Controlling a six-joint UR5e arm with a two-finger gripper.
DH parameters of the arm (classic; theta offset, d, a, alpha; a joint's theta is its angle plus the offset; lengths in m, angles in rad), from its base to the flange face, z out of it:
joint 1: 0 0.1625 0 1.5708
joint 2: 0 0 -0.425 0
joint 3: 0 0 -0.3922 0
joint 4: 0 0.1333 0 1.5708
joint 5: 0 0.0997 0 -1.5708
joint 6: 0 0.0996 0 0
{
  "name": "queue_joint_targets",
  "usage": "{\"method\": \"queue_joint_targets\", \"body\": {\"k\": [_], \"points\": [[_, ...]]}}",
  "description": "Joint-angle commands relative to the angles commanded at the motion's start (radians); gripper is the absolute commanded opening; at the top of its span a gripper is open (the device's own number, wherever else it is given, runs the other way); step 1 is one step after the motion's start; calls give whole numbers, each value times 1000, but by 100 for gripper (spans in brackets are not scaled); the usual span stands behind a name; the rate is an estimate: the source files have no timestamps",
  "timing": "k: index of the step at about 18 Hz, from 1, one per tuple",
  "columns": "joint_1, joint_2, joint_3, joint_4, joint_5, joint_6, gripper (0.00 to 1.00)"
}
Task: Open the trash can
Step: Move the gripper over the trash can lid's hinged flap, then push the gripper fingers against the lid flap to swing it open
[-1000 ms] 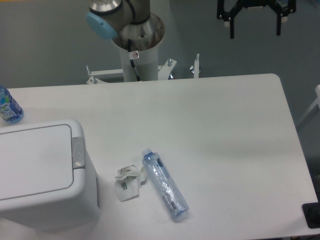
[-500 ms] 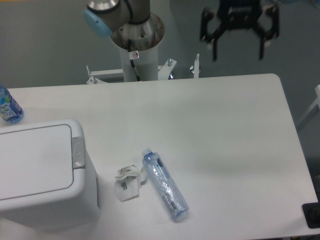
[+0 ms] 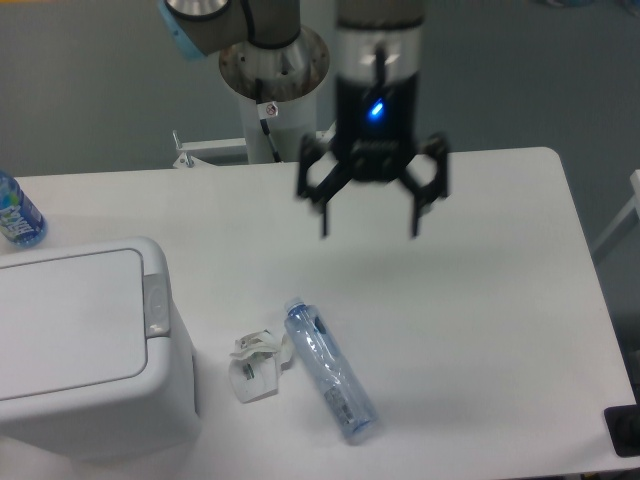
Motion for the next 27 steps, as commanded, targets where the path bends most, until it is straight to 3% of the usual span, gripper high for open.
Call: {"method": "queue_joint_targets", "body": {"k": [6,14,27], "points": [[-40,-14,-2,8,-60,-124,100],[-103,-32,-18,6,-60,-131,100],[-135,-54,-34,8,-58,-131,100]]}}
